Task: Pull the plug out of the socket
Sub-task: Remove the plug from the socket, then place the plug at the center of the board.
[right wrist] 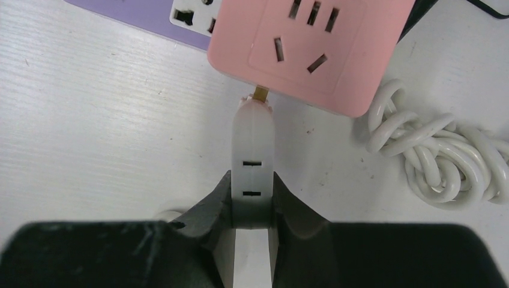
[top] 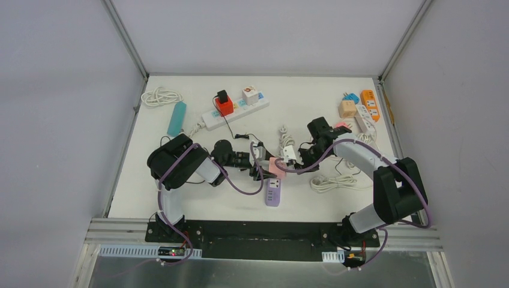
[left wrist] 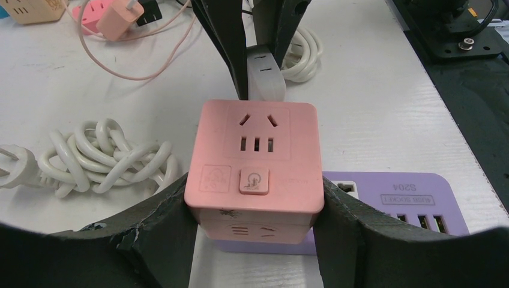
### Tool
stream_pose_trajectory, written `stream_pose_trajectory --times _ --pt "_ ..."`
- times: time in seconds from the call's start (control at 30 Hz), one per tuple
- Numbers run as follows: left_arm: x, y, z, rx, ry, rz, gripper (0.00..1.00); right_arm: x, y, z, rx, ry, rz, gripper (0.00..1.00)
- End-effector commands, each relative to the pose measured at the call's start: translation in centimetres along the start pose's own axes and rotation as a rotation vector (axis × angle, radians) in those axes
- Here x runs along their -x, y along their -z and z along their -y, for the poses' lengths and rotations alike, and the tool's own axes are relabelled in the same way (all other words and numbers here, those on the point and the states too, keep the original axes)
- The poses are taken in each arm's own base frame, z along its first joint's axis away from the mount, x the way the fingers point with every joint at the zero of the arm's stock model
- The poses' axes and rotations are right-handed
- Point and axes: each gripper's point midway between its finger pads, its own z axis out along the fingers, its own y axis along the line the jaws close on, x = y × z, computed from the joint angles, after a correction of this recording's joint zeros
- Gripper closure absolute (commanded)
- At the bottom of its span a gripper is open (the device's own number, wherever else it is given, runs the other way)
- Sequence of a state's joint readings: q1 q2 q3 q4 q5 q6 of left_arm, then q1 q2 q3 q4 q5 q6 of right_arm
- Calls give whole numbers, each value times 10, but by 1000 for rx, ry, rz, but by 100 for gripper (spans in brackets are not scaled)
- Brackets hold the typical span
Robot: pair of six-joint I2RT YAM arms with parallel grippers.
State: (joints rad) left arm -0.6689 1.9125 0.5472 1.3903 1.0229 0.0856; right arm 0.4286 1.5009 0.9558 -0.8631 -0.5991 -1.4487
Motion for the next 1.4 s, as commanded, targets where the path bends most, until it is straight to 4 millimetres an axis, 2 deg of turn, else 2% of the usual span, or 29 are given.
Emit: stream_pose_trajectory --times 0.0,0.13,0.27,0.4,0.6,0.87,0.9,1.1,1.37 --pt "5 5 -6 11 -49 14 100 -32 -5 -20 69 -45 -93 100" --pt "6 5 -6 11 -52 14 100 -35 -13 -25 106 -61 -86 100" --pt "5 5 -5 11 -53 13 100 -29 -10 -23 103 -75 -73 100" --pt "5 5 -6 13 -52 12 100 -26 2 -22 101 -87 -86 100" --pt "5 5 -7 17 -50 13 100 -34 24 -24 81 -83 -111 100" --pt "4 4 -13 47 -23 12 100 -24 48 -22 16 -110 -48 100" --pt "4 4 -14 57 -18 11 96 -23 49 -22 12 -115 -41 100" --pt "4 6 -20 112 5 10 53 -11 57 -20 3 -167 2 100" --pt "3 7 -26 157 34 10 15 -4 61 -21 8 -185 24 100"
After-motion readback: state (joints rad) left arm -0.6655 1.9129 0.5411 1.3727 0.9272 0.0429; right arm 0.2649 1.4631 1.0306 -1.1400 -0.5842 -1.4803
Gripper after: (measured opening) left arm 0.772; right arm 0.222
